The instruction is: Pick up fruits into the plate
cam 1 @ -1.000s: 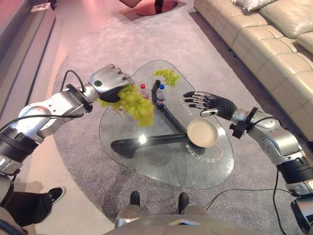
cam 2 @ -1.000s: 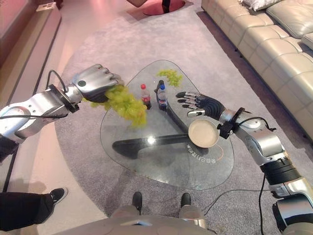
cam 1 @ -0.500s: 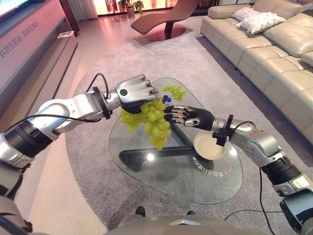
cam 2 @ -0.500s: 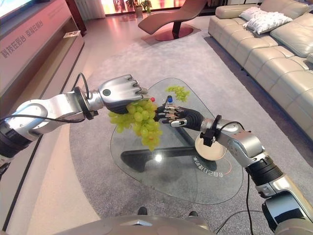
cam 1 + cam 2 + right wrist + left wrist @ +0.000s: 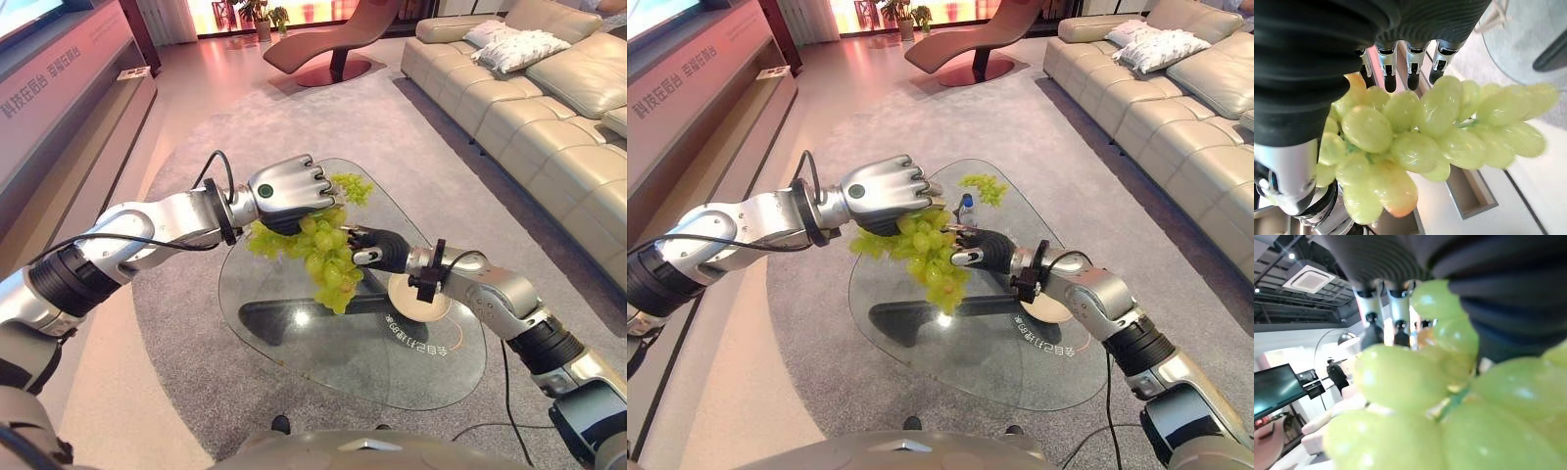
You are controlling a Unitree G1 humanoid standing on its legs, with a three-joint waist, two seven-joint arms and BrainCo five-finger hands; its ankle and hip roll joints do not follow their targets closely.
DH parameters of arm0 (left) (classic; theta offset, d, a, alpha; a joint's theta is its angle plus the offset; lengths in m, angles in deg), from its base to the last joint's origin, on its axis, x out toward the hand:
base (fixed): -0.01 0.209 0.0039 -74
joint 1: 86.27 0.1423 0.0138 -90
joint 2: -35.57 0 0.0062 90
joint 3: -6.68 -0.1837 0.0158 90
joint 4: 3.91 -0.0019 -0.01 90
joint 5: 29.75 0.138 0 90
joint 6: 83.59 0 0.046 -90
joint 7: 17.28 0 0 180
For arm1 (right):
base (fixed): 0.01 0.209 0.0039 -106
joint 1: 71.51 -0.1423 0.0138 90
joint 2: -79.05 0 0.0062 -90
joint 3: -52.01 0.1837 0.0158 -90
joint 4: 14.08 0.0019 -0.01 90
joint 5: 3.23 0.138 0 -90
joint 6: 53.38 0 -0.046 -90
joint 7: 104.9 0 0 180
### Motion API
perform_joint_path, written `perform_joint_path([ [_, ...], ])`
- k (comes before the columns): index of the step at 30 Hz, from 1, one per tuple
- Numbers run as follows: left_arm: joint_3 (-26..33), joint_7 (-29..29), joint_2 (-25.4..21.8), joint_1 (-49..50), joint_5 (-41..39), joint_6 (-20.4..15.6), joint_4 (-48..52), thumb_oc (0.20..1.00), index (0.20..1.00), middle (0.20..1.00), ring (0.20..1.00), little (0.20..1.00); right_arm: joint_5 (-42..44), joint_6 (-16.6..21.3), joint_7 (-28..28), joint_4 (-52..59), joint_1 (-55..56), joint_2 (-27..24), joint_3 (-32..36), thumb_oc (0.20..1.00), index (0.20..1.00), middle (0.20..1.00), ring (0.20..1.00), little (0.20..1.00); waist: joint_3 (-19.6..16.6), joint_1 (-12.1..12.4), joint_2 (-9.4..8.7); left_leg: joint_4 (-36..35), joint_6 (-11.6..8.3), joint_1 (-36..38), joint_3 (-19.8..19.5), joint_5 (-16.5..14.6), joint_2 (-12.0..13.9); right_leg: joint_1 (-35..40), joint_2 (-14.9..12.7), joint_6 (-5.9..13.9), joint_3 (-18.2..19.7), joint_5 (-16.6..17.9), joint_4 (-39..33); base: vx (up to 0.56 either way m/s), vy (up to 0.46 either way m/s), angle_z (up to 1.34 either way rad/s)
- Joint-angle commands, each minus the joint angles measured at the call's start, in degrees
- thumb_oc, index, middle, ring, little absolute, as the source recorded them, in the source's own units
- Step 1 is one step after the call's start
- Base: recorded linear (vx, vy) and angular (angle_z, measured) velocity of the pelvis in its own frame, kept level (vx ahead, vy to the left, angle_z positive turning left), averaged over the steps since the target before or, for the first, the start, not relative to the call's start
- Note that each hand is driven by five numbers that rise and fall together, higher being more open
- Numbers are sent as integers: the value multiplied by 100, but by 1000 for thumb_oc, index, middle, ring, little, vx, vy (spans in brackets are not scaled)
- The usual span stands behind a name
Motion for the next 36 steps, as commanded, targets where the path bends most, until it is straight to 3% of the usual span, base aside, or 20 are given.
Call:
perform_joint_path([
  [1,209,-105,80,-767,-335,261,-193,200,200,200,200,200,722,29,-254,526,-389,217,-230,1000,1000,1000,1000,1000,-128,158,-251,84,258,414,539,-987,-456,235,33,129,-105,-430,62,0,0,0],
  [10,289,-106,98,-666,-253,302,-184,200,200,200,200,200,1159,-250,-614,874,-236,419,-495,1000,1000,1000,1000,1000,-111,172,-250,85,270,428,539,-995,-457,244,44,128,-77,-453,66,0,0,0],
  [22,331,69,174,-641,-210,322,-179,200,200,200,200,200,1080,-464,-715,1154,-275,499,-773,1000,1000,1000,1000,1000,-70,174,-271,87,287,454,526,-1004,-469,254,75,109,-16,-472,78,0,0,0],
  [24,338,42,186,-610,-181,304,-192,200,200,200,200,200,1135,-449,-505,1131,-282,497,-775,200,200,200,200,200,-67,170,-271,83,286,463,519,-1003,-473,258,81,108,1,-467,75,0,0,0],
  [36,473,139,199,-492,-144,302,-87,200,200,200,200,200,1173,-554,-493,1115,-215,507,-719,200,200,200,200,200,-51,166,-265,71,281,492,515,-1011,-461,272,86,110,15,-464,70,0,0,0],
])
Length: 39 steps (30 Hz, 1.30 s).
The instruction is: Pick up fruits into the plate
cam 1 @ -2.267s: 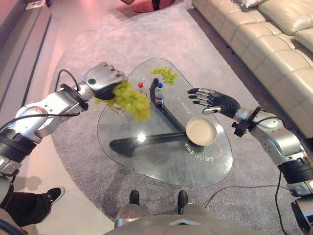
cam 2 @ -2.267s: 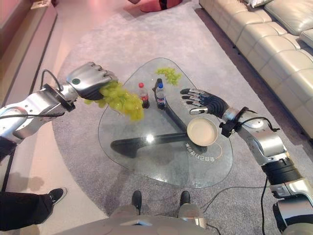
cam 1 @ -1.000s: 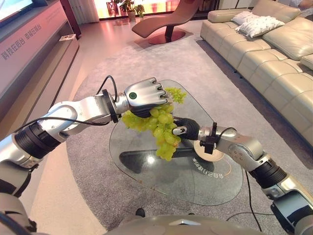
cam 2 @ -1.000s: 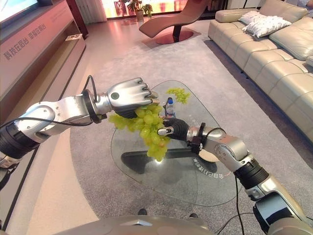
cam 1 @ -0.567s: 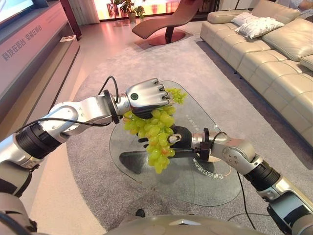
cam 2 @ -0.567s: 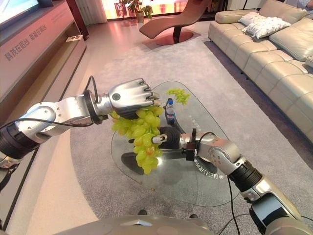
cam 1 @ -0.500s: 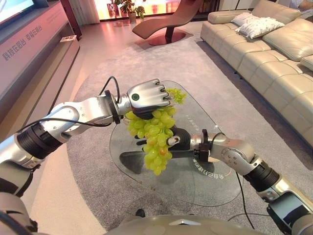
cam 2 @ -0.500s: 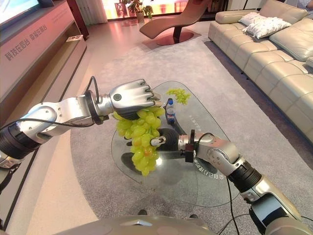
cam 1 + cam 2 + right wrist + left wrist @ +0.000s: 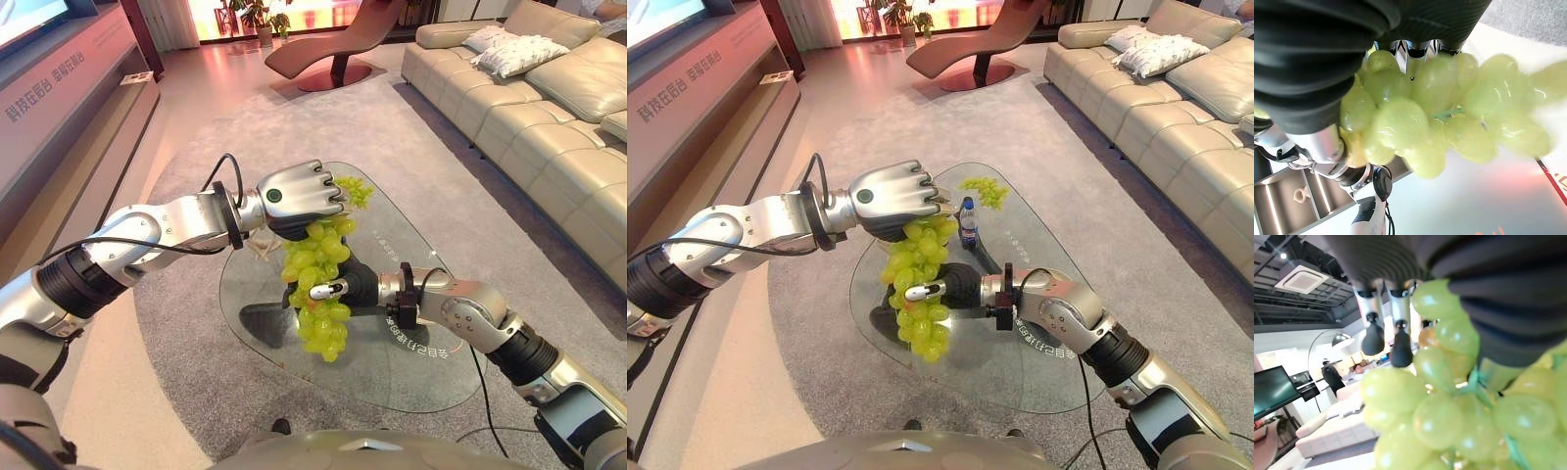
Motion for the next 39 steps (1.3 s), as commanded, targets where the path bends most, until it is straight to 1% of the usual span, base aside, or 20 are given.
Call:
perform_joint_path([
  [1,479,-97,55,-467,-141,272,-277,200,200,200,200,200,392,164,-88,588,-196,302,30,200,200,200,200,200,-19,112,-270,72,277,469,486,-1009,-463,273,84,110,-25,-464,68,0,0,0],
  [14,539,-145,81,-404,-139,259,-301,200,200,200,200,200,358,177,-55,536,-121,355,75,200,200,200,200,200,8,115,-265,71,275,474,473,-1010,-462,277,87,109,-28,-459,67,0,0,0],
  [15,539,-94,91,-401,-193,272,-305,395,395,395,395,395,378,177,-33,540,-114,363,82,200,200,200,200,200,16,115,-265,72,277,477,472,-1010,-464,280,88,110,-24,-459,67,0,0,0],
  [16,541,-73,98,-386,-238,289,-297,730,730,730,730,730,383,182,-21,541,-106,369,84,200,200,200,200,200,16,114,-264,71,278,478,471,-1010,-465,280,88,111,-22,-459,67,0,0,0],
  [17,573,-30,104,-342,-275,281,-292,1000,1000,1000,1000,1000,373,195,-22,528,-80,381,108,200,200,200,200,200,16,123,-264,72,281,479,472,-1013,-463,284,88,109,-26,-462,66,0,0,0],
  [22,738,44,78,-31,-456,291,-360,1000,1000,1000,1000,1000,426,314,69,460,95,414,255,200,200,200,200,200,29,139,-261,72,284,486,462,-1012,-460,288,87,112,-31,-457,68,0,0,0],
  [27,1127,-12,51,578,-631,290,-468,1000,1000,1000,1000,1000,434,536,115,340,457,433,547,200,200,200,200,200,77,167,-259,78,288,486,455,-1013,-451,281,83,114,-46,-448,73,0,0,0],
  [29,1423,-15,68,1047,-686,297,-502,1000,1000,1000,1000,1000,435,689,141,269,707,440,750,200,200,200,200,200,111,187,-258,86,296,479,443,-1014,-452,283,81,112,-50,-449,73,0,0,0],
  [35,2047,-109,194,2126,-904,326,-754,1000,1000,1000,1000,1000,396,1089,95,59,1231,448,1229,200,200,200,200,200,181,213,-257,89,302,483,446,-1019,-436,282,82,114,-63,-443,71,0,0,0],
  [36,2205,-89,281,2406,-1185,422,-862,1000,1000,1000,1000,1000,421,1242,135,-23,1378,463,1361,200,200,200,200,200,200,224,-261,89,306,492,449,-1021,-431,290,84,113,-70,-443,71,32,-8,0],
  [39,2536,-68,541,2961,-1379,503,-1039,1000,1000,1000,1000,1000,350,1470,78,-226,1653,554,1647,200,200,200,200,200,237,243,-275,93,309,493,445,-1022,-417,286,91,116,-68,-440,71,13,-5,0],
])
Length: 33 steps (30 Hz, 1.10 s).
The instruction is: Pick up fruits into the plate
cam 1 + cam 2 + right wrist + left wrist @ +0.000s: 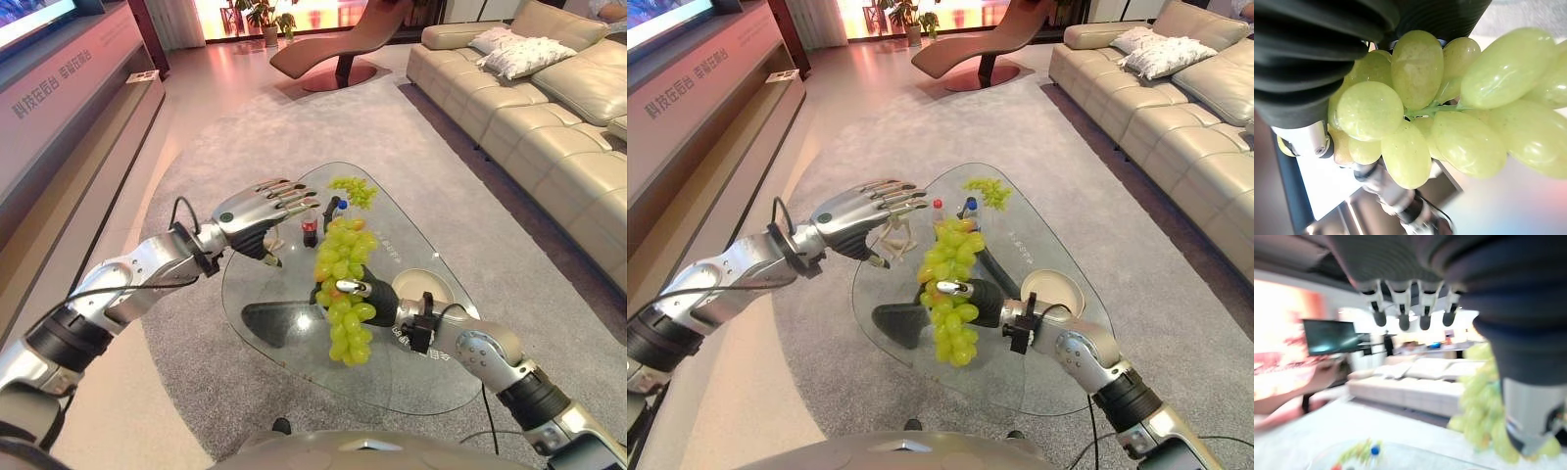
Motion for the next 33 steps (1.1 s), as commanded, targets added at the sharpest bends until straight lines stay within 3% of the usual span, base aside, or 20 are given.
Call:
perform_joint_path([
  [1,578,-168,63,71,-589,227,-441,1000,1000,1000,1000,1000,297,737,-130,139,-130,327,520,200,200,200,200,200,243,117,-278,121,272,504,442,-983,-420,285,93,79,-61,-411,103,19,-31,0],
  [8,1118,-134,601,1085,-1608,619,-1198,1000,1000,1000,1000,1000,137,1312,141,-369,209,324,1209,200,200,200,200,200,548,119,-304,195,256,360,438,-973,-363,133,124,58,-36,-395,150,-33,-38,0],
  [13,1140,-193,896,1481,-2453,947,-1963,1000,1000,1000,1000,1000,23,1819,471,-795,223,210,1560,200,200,200,200,200,855,111,-305,385,245,74,442,-980,-317,-143,145,34,2,-404,296,-99,-74,0],
  [18,833,-536,1447,1513,-3057,1232,-3243,1000,1000,1000,1000,1000,-809,2399,1327,-1361,-168,48,1757,200,200,200,200,200,1356,72,-286,502,244,-286,413,-931,-295,-519,194,-10,87,-384,443,-171,-98,0],
  [21,591,-801,1928,1342,-2964,1250,-4167,1000,1000,1000,1000,1000,-1673,2667,2155,-1884,-654,-210,1780,200,200,200,200,200,1696,42,-247,570,241,-523,402,-888,-275,-784,236,-55,151,-364,559,-155,-95,-7],
  [25,329,-990,2154,1116,-2833,1277,-4698,1000,1000,1000,1000,1000,-2449,2636,2903,-2383,-1257,-581,1732,200,200,200,200,200,1998,17,-213,634,231,-770,367,-837,-250,-1053,298,-113,199,-356,695,-130,-85,-6],
  [29,-77,-1178,2302,640,-2869,1240,-5127,1000,1000,1000,1000,1000,-3155,2457,3619,-3355,-2350,-1340,1610,200,200,200,200,200,2472,-20,-86,829,190,-1217,224,-756,-274,-1534,328,-192,156,-394,1010,-140,-71,-2],
  [33,-280,-1247,2307,426,-2956,1218,-5218,1000,1000,1000,1000,1000,-3379,2301,3944,-3868,-2944,-1594,1386,200,200,200,200,200,2516,-36,13,995,183,-1634,140,-719,-317,-1969,330,-235,103,-434,1226,-65,-38,-2],
])
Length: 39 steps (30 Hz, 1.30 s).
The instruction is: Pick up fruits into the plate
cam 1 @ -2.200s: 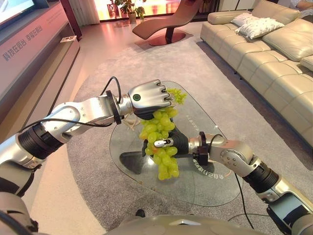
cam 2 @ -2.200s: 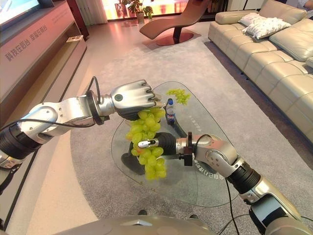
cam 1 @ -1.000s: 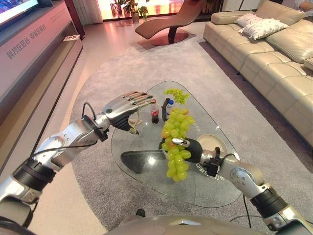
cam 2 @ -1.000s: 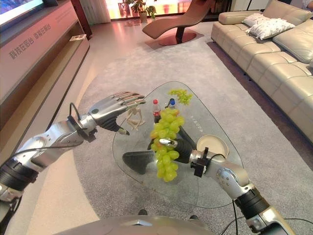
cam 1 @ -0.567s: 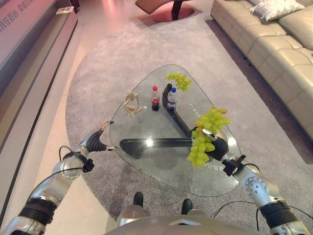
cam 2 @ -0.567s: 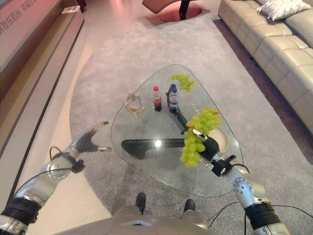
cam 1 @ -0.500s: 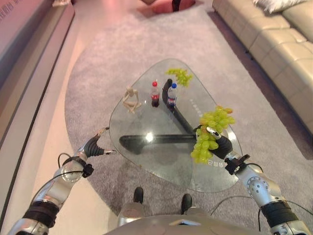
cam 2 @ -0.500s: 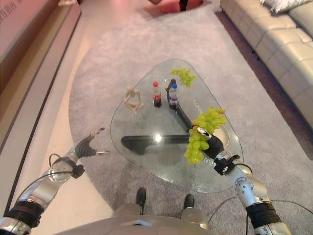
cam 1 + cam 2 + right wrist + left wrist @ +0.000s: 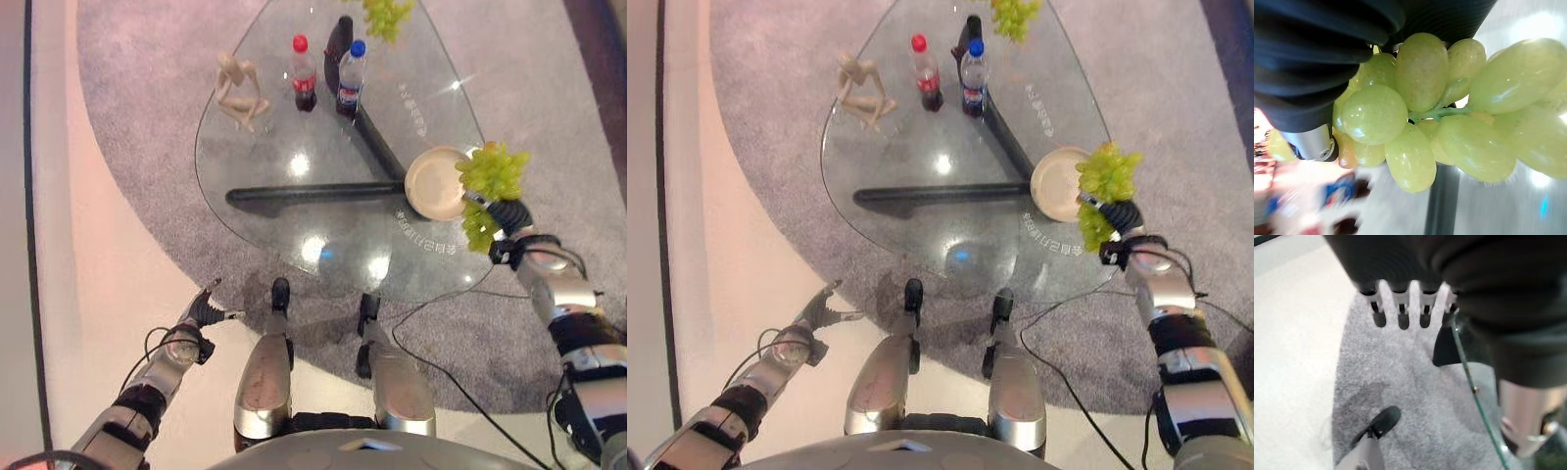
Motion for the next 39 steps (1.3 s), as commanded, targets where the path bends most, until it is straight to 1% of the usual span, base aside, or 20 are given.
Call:
perform_joint_path([
  [1,-205,-202,-23,-187,-55,-176,-203,1000,1000,1000,1000,1000,-193,167,370,194,-591,-587,-71,200,200,200,200,200,-51,-73,1,838,288,-205,110,-1000,-415,-513,220,-149,-27,-720,1167,-65,-41,-1],
  [2,-297,-234,-32,-268,-69,-187,-186,1000,1000,1000,1000,1000,-217,103,530,-28,-871,-657,-210,200,200,200,200,200,-51,-63,52,882,284,-396,68,-973,-437,-724,222,-169,-55,-738,1258,-62,-34,0],
  [4,-426,-250,-52,-307,-105,-184,-105,1000,1000,1000,1000,1000,-239,37,658,-246,-1108,-761,-303,200,200,200,200,200,-51,-64,124,928,270,-580,33,-939,-462,-919,216,-192,-81,-757,1344,-46,-21,-4],
  [7,-537,-277,-97,-331,-174,-143,64,1000,1000,1000,1000,1000,-371,-125,855,-336,-1348,-838,-402,200,200,200,200,200,-51,-63,207,969,268,-810,25,-915,-489,-1192,193,-210,-88,-787,1461,-24,7,-1],
  [14,-653,-271,-207,-383,-406,-119,323,1000,1000,1000,1000,1000,-658,-449,1089,-553,-1815,-1022,-635,200,200,200,200,200,-51,-58,391,1080,271,-1211,69,-873,-559,-1699,152,-238,-57,-848,1708,-29,36,-6],
  [17,-702,-270,-215,-416,-465,-179,332,1000,1000,1000,1000,1000,-811,-526,1150,-763,-2035,-1050,-768,200,200,200,200,200,-51,-42,460,1146,265,-1325,92,-873,-579,-1838,130,-241,-38,-876,1802,-10,30,-8],
  [18,-699,-270,-214,-417,-465,-179,332,1000,1000,1000,1000,1000,-811,-524,1149,-769,-2046,-1050,-775,200,200,200,200,200,-51,-44,460,1150,266,-1331,94,-874,-579,-1845,129,-241,-37,-877,1807,-21,40,-4],
  [20,-743,-283,-216,-471,-547,-200,361,1000,1000,1000,1000,1000,-1035,-696,1248,-875,-2201,-1044,-940,200,200,200,200,200,-51,-37,504,1190,271,-1414,127,-863,-595,-1958,112,-241,-24,-884,1873,-18,42,2],
  [23,-799,-282,-233,-515,-579,-204,436,1000,1000,1000,1000,1000,-1236,-842,1357,-1071,-2342,-1014,-1122,200,200,200,200,200,-51,-15,533,1232,287,-1500,147,-864,-618,-2060,98,-236,-15,-876,1915,0,0,0],
  [29,-947,-323,-291,-585,-658,-162,642,1000,1000,1000,1000,1000,-1586,-1020,1375,-1377,-2655,-927,-1416,200,200,200,200,200,-51,68,579,1314,325,-1697,158,-887,-666,-2264,54,-193,-15,-881,2006,0,0,0],
  [34,-1030,-347,-344,-650,-734,-189,737,1000,1000,1000,1000,1000,-1676,-1206,1420,-1595,-3015,-885,-1633,200,200,200,200,200,-51,140,642,1329,343,-1932,152,-814,-707,-2513,18,-164,-28,-806,2035,-19,4,1],
  [37,-1091,-374,-351,-634,-748,-136,835,1000,1000,1000,1000,1000,-1715,-1246,1554,-1696,-3103,-839,-1701,200,200,200,200,200,-51,183,677,1326,357,-1981,135,-831,-729,-2585,13,-158,-43,-841,2082,0,0,0],
  [39,-1126,-379,-375,-607,-772,-163,858,1000,1000,1000,1000,1000,-1714,-1314,1661,-1723,-3199,-842,-1742,200,200,200,200,200,-51,207,698,1321,364,-2027,133,-819,-739,-2649,11,-157,-48,-841,2109,0,0,0],
])
